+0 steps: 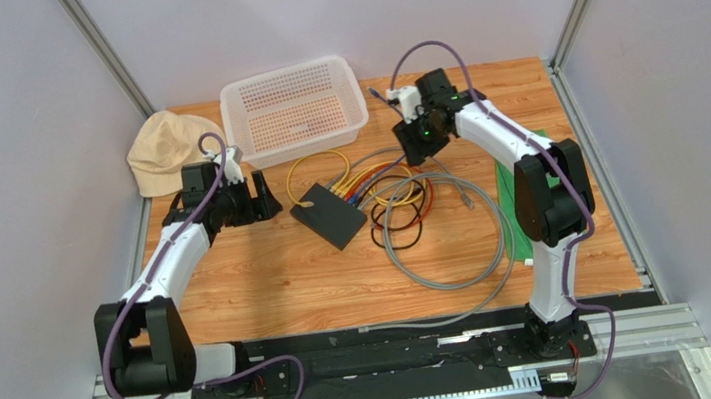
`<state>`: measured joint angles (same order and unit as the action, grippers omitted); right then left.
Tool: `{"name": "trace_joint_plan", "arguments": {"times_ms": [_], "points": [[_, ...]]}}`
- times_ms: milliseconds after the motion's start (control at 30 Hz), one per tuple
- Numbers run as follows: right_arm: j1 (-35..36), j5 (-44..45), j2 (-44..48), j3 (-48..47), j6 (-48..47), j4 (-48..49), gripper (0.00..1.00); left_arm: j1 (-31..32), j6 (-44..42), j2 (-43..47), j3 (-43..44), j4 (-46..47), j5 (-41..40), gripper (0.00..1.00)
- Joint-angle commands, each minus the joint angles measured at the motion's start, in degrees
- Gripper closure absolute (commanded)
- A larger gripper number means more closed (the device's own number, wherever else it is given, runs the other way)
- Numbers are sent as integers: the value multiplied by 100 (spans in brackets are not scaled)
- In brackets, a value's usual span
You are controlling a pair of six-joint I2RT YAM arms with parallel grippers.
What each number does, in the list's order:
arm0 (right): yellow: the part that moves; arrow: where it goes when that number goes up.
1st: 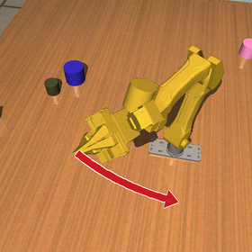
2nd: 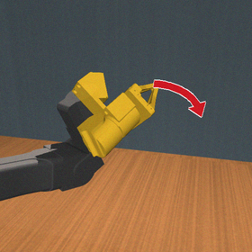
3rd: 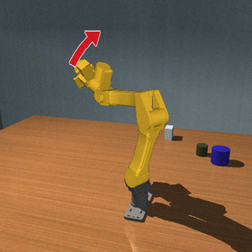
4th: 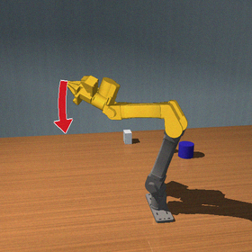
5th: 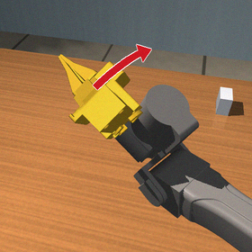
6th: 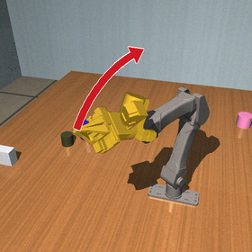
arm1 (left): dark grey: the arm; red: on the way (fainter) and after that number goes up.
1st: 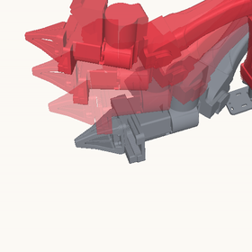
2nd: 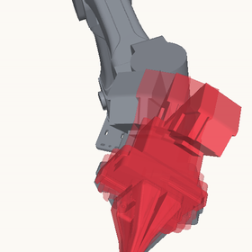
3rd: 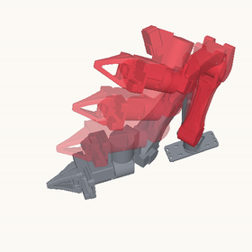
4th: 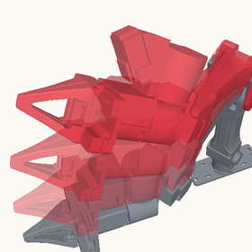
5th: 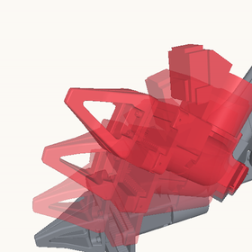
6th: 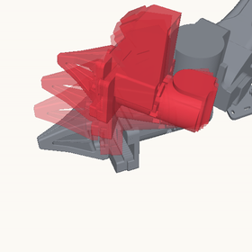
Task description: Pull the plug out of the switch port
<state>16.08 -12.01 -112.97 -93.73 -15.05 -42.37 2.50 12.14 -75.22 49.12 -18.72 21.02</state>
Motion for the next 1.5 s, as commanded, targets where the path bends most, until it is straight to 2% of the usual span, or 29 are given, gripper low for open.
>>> {"name": "trace_joint_plan", "arguments": {"times_ms": [0, 167, 400, 633, 800, 967, 1167, 1300, 1467], "points": [[412, -539, 117, -136, -68, 1, 46, -4, 210, -325, 114, 431, 358, 15], [791, -768, -94, -67, -410, 35, 46, -4, 192, -730, 203, 360, 763, 19], [1283, -1040, -375, 127, -902, 606, 42, 5, 175, -994, -218, 650, 1237, 28], [1495, -1023, -718, 189, -1141, 765, 39, 5, 87, -1328, -272, 659, 1484, 30], [1644, -987, -736, 399, -1194, 537, 38, 5, 95, -1513, -237, 703, 1405, 29], [1934, -856, -464, 978, -816, 703, 37, 5, 78, -1680, -44, 659, 1423, 29], [2733, -1188, -94, 1393, -658, 634, 39, -4, 280, -1645, -87, 765, 1440, 29], [3261, -1392, 20, 1218, -482, 502, 40, -4, 350, -1303, -131, 511, 1213, 27], [3122, -1137, 169, 612, -507, 169, 36, -13, 534, -854, -131, -8, 520, 25]]}}
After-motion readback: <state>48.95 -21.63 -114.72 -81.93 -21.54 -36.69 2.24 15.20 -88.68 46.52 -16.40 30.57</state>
